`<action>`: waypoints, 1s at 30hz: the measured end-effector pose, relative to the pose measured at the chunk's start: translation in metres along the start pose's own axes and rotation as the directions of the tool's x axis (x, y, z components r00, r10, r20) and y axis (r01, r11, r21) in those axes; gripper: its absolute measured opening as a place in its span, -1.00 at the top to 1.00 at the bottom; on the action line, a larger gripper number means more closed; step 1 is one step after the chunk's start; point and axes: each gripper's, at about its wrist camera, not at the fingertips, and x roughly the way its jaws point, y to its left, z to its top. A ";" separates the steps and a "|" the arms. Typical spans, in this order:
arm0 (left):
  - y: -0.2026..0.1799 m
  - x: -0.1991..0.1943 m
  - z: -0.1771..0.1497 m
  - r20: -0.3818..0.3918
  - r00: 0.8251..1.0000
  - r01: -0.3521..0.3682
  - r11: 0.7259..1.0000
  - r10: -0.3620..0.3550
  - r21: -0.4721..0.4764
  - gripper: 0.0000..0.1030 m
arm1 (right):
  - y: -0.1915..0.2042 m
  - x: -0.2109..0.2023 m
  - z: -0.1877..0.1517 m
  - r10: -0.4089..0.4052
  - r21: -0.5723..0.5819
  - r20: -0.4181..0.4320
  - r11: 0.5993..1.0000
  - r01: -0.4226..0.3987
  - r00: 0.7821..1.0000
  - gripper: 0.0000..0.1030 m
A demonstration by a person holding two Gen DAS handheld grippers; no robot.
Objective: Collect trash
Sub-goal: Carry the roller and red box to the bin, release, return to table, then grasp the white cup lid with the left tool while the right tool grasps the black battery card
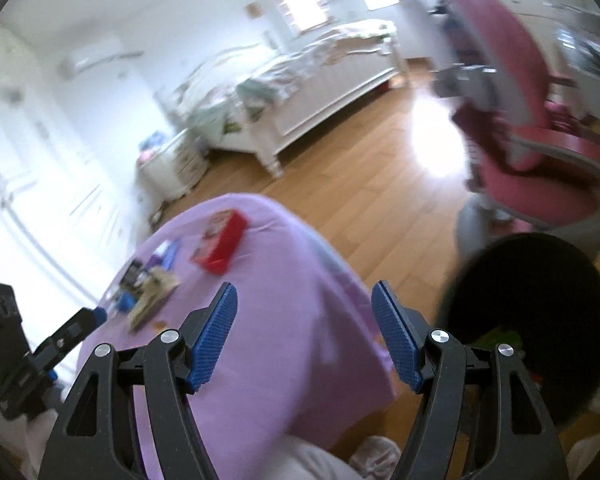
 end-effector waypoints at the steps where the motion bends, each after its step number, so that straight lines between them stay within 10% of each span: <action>1: 0.015 -0.006 0.001 0.010 1.000 -0.027 0.999 0.028 -0.021 -0.74 | 0.012 0.009 0.001 0.019 -0.017 -0.016 1.000 -0.019 1.000 -0.35; 16: 0.222 -0.032 0.026 -0.035 0.920 -0.388 0.892 0.391 -0.231 -0.73 | 0.154 0.120 0.032 0.183 -0.230 -0.214 0.945 -0.231 0.960 -0.35; 30: 0.271 0.024 0.052 -0.176 0.902 -0.414 0.906 0.395 -0.088 0.01 | 0.303 0.247 0.000 0.079 -0.707 -0.445 0.580 -0.405 0.892 -0.35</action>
